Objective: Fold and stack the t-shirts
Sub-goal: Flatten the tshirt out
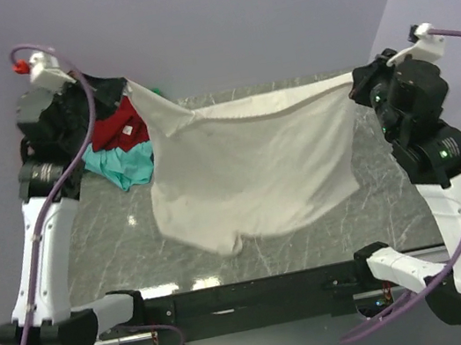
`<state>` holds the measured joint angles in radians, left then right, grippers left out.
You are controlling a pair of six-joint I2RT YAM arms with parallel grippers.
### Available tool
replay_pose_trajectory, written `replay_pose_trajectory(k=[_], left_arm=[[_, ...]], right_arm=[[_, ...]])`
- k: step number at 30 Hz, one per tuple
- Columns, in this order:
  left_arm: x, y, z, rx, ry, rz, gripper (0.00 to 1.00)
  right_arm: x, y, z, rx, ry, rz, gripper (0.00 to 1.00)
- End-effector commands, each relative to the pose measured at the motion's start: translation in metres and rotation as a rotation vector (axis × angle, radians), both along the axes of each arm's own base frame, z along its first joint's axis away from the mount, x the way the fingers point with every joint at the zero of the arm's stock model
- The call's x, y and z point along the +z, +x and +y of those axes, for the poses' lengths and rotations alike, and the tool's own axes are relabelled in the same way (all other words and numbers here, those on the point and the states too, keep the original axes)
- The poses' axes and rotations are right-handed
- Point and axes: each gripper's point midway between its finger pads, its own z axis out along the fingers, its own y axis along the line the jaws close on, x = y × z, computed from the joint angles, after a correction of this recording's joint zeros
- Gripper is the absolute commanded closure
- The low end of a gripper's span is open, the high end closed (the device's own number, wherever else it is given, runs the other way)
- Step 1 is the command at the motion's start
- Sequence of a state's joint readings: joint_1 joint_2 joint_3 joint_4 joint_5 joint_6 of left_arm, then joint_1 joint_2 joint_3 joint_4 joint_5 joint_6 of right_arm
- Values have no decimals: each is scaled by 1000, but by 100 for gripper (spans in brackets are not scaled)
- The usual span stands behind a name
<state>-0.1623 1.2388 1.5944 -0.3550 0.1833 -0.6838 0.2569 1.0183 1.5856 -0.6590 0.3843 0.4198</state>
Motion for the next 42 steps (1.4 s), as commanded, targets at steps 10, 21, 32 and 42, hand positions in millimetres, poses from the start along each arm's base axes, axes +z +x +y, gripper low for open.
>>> replay_pose_trajectory(k=[10, 21, 32, 42], left_arm=[[195, -244, 53, 84, -87, -695, 99], [242, -318, 55, 50, -105, -889, 99], [101, -46, -8, -151, -83, -397, 99], [-150, 158, -96, -223, 61, 200, 11]], right_arm=[[133, -147, -43, -21, 50, -498, 100], [172, -199, -48, 19, 55, -641, 100], [49, -15, -48, -209, -86, -248, 100], [-151, 152, -116, -272, -92, 248, 43]])
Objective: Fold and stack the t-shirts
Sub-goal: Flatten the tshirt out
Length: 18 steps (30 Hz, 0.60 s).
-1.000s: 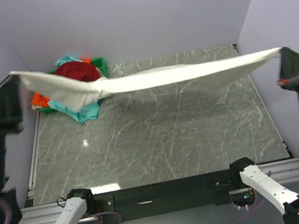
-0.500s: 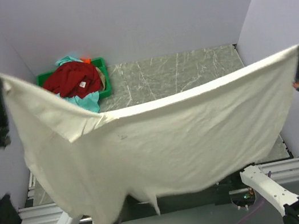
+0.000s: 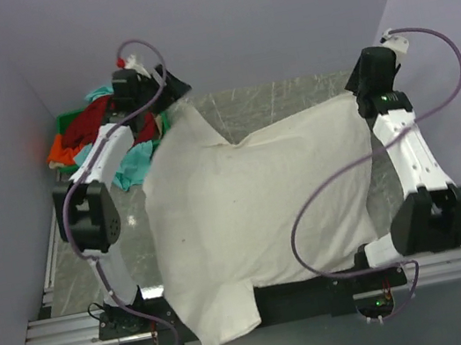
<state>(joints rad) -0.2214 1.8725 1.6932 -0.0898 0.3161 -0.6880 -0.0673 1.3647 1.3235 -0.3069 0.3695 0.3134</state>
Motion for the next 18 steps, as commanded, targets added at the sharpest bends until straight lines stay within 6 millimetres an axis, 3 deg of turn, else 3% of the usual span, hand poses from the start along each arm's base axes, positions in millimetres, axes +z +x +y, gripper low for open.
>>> replay_pose_trajectory(k=[1, 3, 5, 6, 8, 9, 10, 11, 12, 13, 14, 16, 17, 18], left_arm=[[26, -5, -17, -36, 33, -65, 1], [18, -13, -29, -46, 64, -73, 0], [29, -26, -34, -35, 80, -110, 0], [17, -31, -33, -31, 87, -91, 1], [26, -46, -30, -6, 87, -101, 1], [8, -54, -27, 1, 105, -67, 1], [18, -65, -25, 11, 108, -88, 1], [11, -70, -19, 40, 133, -77, 1], [-9, -78, -14, 50, 158, -40, 1], [-6, -88, -10, 58, 163, -45, 1], [-26, -96, -4, 64, 187, -6, 1], [-34, -110, 2, 64, 198, 9, 1], [-54, -119, 5, 60, 217, 52, 1], [-61, -125, 7, 52, 223, 66, 0]], right_arm=[[-4, 34, -12, 13, 20, -13, 36], [-25, 39, -12, 25, 23, 34, 33], [-22, 39, -3, 75, 35, 12, 30], [-26, 36, 1, 92, 43, 16, 30], [-21, 31, 18, 155, 63, 7, 30], [-24, 29, 25, 178, 71, 17, 29], [-29, 24, 31, 197, 82, 39, 30], [-27, 20, 47, 251, 98, 39, 30], [-35, 15, 54, 270, 116, 59, 30], [-42, 9, 61, 285, 132, 83, 29], [-43, 3, 72, 324, 158, 86, 30], [-63, -9, 91, 367, 211, 117, 29], [-64, -16, 102, 411, 243, 109, 30], [-82, -26, 117, 440, 280, 142, 29]])
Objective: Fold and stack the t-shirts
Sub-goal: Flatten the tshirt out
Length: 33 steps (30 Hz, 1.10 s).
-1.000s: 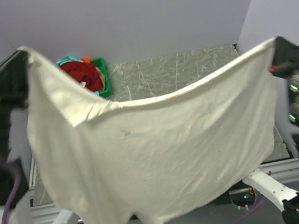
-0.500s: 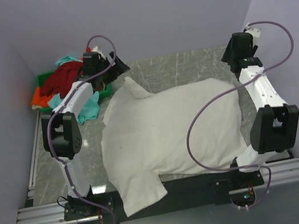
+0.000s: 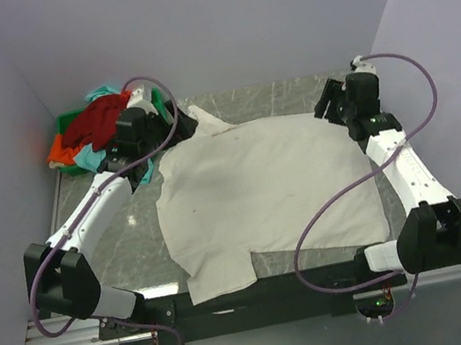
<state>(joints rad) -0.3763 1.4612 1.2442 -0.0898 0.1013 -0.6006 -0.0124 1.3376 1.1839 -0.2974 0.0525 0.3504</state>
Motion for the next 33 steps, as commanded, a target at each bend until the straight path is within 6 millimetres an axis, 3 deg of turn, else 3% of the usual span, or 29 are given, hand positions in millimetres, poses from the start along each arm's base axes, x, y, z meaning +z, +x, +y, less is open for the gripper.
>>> replay_pose_trajectory(k=[1, 2, 3, 4, 5, 9, 14, 24, 33], left_arm=[[-50, -17, 17, 32, 81, 92, 1], [-69, -27, 21, 33, 98, 135, 1], [-77, -32, 23, 35, 106, 150, 1], [-80, -37, 28, 50, 117, 154, 1], [-98, -45, 32, 54, 137, 187, 1], [-127, -61, 41, 61, 168, 234, 1], [-162, -70, 43, 60, 185, 306, 0], [-217, -52, 33, 42, 228, 419, 0], [-245, -24, 34, 77, 265, 468, 1]], right_arm=[[-34, -26, 43, 124, 128, 68, 29], [-34, -33, 48, 136, 146, 63, 30], [-52, -43, 55, 149, 184, 100, 29], [-57, -47, 59, 156, 198, 104, 29], [-57, -52, 61, 164, 209, 98, 30], [-91, -69, 61, 129, 237, 165, 29], [-126, -76, 58, 95, 236, 258, 30], [-171, -68, 60, 79, 246, 403, 31], [-197, -58, 52, 41, 235, 475, 32]])
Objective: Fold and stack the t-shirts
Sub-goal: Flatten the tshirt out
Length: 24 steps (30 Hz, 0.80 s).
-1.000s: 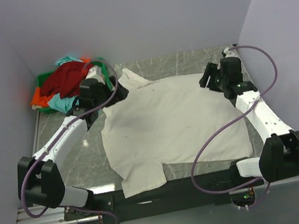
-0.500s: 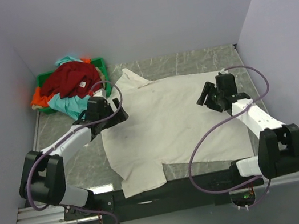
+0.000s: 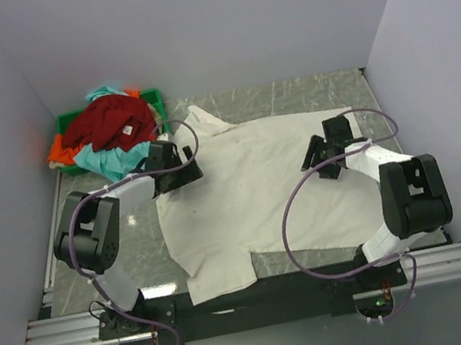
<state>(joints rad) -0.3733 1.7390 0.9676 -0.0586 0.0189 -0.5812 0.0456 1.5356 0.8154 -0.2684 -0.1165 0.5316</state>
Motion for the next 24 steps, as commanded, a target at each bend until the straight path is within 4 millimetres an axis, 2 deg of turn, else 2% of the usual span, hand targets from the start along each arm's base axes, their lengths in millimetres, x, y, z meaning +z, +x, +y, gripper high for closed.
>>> replay_pose_trajectory(k=[1, 3, 9, 10, 11, 13, 14, 15, 17, 19, 20, 24], left_arm=[[-7, 16, 2, 10, 13, -2, 1], [-16, 20, 3, 17, 22, 19, 0], [-25, 44, 6, 33, 17, 31, 0], [-21, 51, 5, 33, 11, 22, 0], [-27, 52, 4, 28, 10, 36, 1], [-23, 64, 4, 28, -3, 25, 0], [-27, 66, 3, 23, -7, 34, 0], [-21, 76, 2, 23, -11, 14, 0], [-28, 80, 2, 19, -5, 32, 1], [-23, 92, -1, 14, -7, 17, 1], [-29, 93, -1, 11, -4, 30, 1], [-20, 110, -8, -3, -16, -2, 1]], right_arm=[[8, 24, -8, -31, -13, -44, 32], [7, 28, -9, -34, -16, -36, 32], [-3, 40, -16, -53, -22, -6, 32], [-2, 45, -17, -56, -21, -10, 32], [-2, 47, -18, -57, -21, -7, 32], [-5, 52, -18, -60, -23, 2, 32], [-5, 54, -18, -60, -21, 4, 32], [-6, 55, -18, -59, -20, 10, 32], [-4, 61, -18, -61, -21, 4, 32], [-5, 66, -18, -56, -23, 8, 33], [-4, 68, -18, -55, -24, 6, 33], [-3, 75, -16, -39, -19, 6, 34]])
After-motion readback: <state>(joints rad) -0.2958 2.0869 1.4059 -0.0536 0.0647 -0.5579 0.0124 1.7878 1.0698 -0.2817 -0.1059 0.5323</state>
